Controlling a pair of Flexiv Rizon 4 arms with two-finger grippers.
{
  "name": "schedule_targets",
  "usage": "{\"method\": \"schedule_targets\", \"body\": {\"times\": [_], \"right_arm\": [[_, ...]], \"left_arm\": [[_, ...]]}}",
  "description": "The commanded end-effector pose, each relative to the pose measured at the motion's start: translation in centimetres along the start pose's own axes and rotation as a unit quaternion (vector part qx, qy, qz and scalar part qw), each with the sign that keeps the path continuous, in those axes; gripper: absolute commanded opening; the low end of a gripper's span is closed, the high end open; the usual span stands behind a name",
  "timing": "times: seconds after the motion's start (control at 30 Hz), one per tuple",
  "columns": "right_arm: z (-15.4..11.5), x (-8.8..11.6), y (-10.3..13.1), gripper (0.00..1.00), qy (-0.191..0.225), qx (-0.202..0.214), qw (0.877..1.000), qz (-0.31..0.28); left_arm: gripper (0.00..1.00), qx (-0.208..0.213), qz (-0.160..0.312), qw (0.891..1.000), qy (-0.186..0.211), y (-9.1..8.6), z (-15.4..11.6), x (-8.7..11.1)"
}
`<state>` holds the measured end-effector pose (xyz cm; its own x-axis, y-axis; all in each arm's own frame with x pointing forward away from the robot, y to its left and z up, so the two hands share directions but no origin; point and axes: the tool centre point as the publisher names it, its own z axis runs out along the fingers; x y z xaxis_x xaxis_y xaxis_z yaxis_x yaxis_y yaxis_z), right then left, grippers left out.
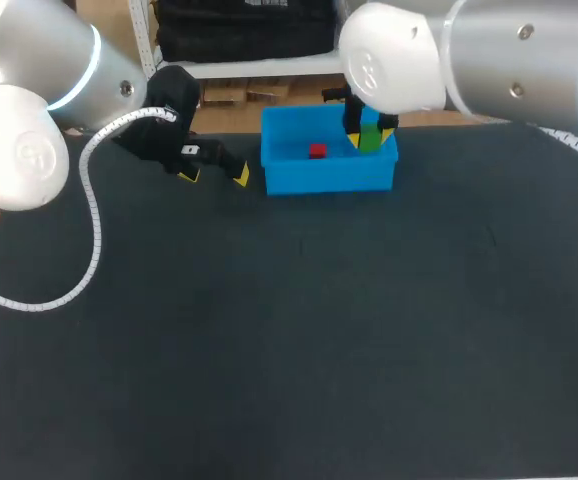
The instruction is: Use the left arm to pick the red cube and place it into the blue plastic box first, then use the right arm to grasp the green cube and put it into the same blue plastic box after the first action is fully finished.
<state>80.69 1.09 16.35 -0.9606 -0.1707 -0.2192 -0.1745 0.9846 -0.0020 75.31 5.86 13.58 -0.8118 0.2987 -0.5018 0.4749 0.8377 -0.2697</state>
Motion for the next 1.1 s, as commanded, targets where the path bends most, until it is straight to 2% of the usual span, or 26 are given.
{"method": "schedule_targets", "body": {"times": [0.03, 0.57, 1.1], "right_arm": [[-0.7, 0.2, -0.3, 0.00, -0.014, -0.002, 1.000, -0.003], [-1.5, -2.6, -0.9, 0.00, -0.042, -0.004, 0.999, -0.029], [-0.3, -6.0, -1.9, 0.00, -0.054, 0.015, 0.997, -0.043]], "left_arm": [[1.00, 0.003, 0.001, 1.000, -0.001, 0.1, 0.0, 0.0], [1.00, 0.003, 0.001, 1.000, -0.001, 0.1, 0.0, 0.0], [1.00, 0.003, 0.001, 1.000, -0.001, 0.1, 0.0, 0.0]]}}
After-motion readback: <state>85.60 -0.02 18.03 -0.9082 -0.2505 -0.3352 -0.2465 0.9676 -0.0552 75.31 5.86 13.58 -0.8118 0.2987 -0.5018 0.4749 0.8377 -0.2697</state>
